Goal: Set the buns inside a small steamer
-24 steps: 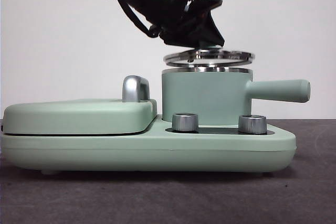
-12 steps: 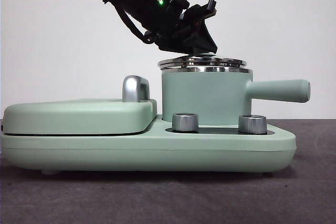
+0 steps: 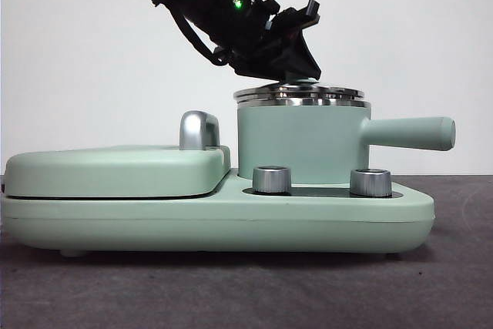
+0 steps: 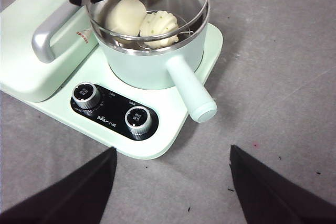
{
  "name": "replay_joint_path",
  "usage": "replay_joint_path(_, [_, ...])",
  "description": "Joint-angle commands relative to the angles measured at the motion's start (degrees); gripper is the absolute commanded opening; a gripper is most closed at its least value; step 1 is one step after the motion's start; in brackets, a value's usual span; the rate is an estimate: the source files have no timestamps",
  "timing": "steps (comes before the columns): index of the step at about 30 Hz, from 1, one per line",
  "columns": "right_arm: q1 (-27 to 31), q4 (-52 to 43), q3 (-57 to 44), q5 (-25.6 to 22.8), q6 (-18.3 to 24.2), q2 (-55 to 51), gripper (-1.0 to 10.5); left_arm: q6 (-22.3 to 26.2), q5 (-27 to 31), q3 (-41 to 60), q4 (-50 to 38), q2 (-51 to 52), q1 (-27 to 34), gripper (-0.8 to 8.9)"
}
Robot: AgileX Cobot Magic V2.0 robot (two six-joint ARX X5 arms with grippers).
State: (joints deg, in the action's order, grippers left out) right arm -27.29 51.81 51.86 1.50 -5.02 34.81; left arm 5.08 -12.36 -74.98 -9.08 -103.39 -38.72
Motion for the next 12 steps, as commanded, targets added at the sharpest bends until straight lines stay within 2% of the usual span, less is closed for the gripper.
replay_joint_path(1, [-0.3, -0.3, 0.3, -0.2, -0.9, 0.3, 3.3, -0.3, -0.3, -1.1, -1.7, -1.6, -0.8, 0.1])
replay_joint_path(12, [-0.3, -0.4, 0.3, -0.2, -0.7, 0.3, 3.3, -0.3, -0.3, -1.2, -1.6, -2.3, -2.7, 0.1])
